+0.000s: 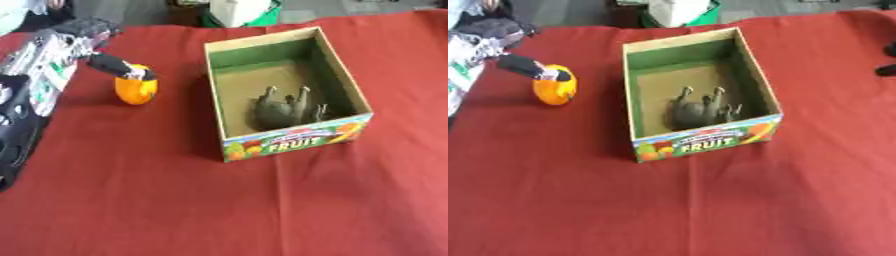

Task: Pick up objects on the table and place them in the box.

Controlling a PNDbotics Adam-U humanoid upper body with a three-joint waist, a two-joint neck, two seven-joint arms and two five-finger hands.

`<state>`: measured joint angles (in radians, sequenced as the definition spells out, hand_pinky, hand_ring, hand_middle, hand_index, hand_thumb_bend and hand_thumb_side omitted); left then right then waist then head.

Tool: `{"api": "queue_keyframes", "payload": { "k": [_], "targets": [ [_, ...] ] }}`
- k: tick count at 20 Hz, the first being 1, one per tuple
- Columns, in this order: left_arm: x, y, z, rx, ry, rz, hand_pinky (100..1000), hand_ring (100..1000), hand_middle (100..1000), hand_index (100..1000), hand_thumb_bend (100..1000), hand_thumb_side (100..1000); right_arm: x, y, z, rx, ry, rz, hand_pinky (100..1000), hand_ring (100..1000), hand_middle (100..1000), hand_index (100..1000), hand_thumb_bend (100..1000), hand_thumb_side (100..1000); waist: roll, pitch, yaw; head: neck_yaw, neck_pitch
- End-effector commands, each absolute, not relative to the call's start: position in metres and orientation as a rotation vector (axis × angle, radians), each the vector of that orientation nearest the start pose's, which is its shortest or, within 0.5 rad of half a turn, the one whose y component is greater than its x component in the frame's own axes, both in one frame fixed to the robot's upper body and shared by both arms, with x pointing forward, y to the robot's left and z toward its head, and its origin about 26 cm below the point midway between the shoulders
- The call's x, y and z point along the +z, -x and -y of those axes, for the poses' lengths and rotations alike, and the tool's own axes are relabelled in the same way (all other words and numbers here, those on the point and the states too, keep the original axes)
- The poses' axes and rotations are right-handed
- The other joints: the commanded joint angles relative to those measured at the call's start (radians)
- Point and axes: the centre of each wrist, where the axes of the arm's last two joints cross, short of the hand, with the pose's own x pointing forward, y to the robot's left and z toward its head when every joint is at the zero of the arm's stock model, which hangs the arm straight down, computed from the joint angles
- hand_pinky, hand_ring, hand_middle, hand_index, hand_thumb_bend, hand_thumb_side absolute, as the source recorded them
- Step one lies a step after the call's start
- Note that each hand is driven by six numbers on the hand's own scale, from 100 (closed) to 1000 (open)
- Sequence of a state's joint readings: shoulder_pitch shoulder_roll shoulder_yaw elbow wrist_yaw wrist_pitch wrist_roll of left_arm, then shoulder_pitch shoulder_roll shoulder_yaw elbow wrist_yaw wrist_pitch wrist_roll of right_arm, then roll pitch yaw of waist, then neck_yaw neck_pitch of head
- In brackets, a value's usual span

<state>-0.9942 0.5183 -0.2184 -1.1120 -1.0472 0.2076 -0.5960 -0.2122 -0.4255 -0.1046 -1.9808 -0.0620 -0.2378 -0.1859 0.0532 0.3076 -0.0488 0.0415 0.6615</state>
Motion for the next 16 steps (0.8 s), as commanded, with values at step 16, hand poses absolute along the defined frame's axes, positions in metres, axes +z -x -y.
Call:
{"api": "queue_keyframes", "payload": {
  "k": [16],
  "targets": [
    [0.254, -0.469, -0.273, -1.300, -1.095, 0.999, 646, 650, 636, 690, 501, 688, 0.201, -0.289, 0.310, 0.158, 0.363, 2.489, 590, 705, 622, 763, 100, 1000, -0.003, -0.008, -0.008, 0.008, -0.014]
  ]
}}
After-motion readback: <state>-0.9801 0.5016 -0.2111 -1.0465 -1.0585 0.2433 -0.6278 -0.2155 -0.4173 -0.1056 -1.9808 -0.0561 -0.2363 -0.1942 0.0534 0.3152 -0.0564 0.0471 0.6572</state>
